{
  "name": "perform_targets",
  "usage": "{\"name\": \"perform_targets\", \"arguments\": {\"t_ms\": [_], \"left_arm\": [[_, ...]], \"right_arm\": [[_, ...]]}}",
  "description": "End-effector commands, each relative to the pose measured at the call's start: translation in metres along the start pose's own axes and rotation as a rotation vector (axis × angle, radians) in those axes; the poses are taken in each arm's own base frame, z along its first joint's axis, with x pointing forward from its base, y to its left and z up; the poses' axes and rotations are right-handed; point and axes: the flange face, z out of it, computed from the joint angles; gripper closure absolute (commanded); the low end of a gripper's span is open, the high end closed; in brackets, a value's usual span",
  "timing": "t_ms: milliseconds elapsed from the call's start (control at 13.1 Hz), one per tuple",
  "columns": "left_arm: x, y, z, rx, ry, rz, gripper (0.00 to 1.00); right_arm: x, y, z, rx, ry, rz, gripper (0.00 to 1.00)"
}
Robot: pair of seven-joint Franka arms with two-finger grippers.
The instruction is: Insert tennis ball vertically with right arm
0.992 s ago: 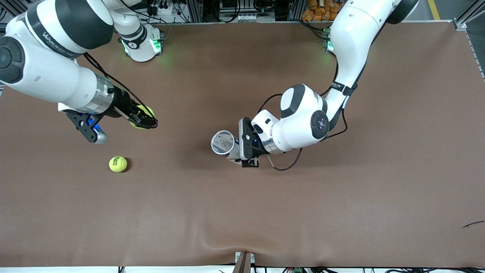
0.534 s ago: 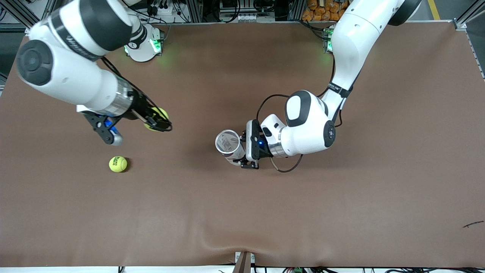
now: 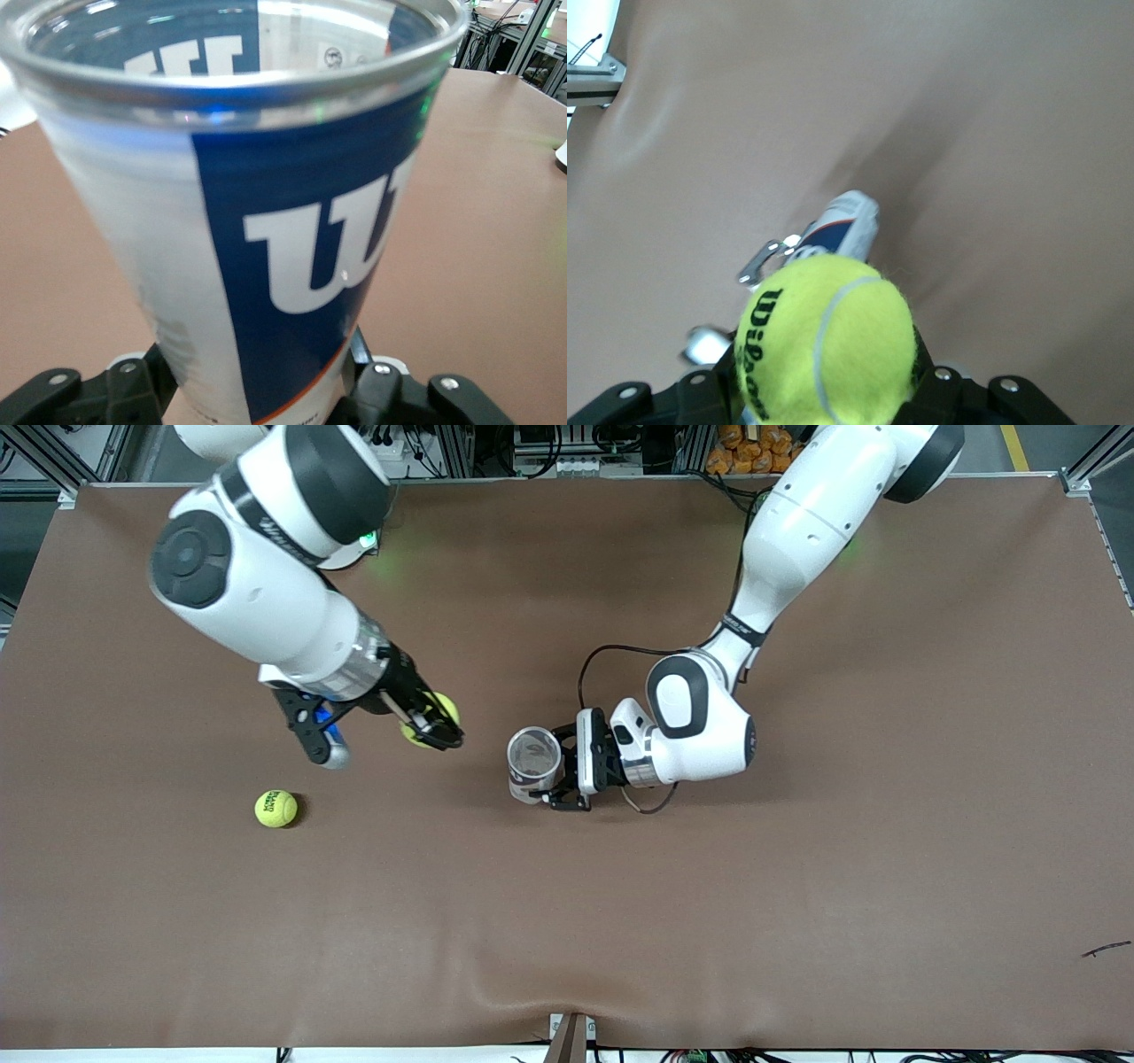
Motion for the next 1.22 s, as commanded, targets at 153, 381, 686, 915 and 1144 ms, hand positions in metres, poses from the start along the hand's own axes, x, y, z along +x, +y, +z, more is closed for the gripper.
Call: {"name": "perform_targets", "arguments": {"t_ms": [153,381,686,915,1144], "left_arm": [[-0.007,0.026,0.018,0.043,-0.061,0.005,0.27],[-0.009,0.041,0.031,0.073,-0.109,0.020,0.28],[-0.016,0.042,0.032,0.071,-0.116,0.027,0.27],[-0.023,0.042,0.033,0.070,-0.117,0.034,0.27],[-0.026,0.040,0.033,0.072,-0.118,0.042,0.27]], "right_arm": [[-0.025,-0.023,0.045,-0.022,0.000,0.054,0.36],[-0.036,-0.026,0.078,-0.067,-0.005,0.063,0.36],[-0.057,-0.023,0.130,-0.157,0.057,0.041,0.36],[-0.063,-0.016,0.155,-0.206,0.076,0.054,0.36],[-0.062,-0.015,0.160,-0.213,0.077,0.065,0.36]]}}
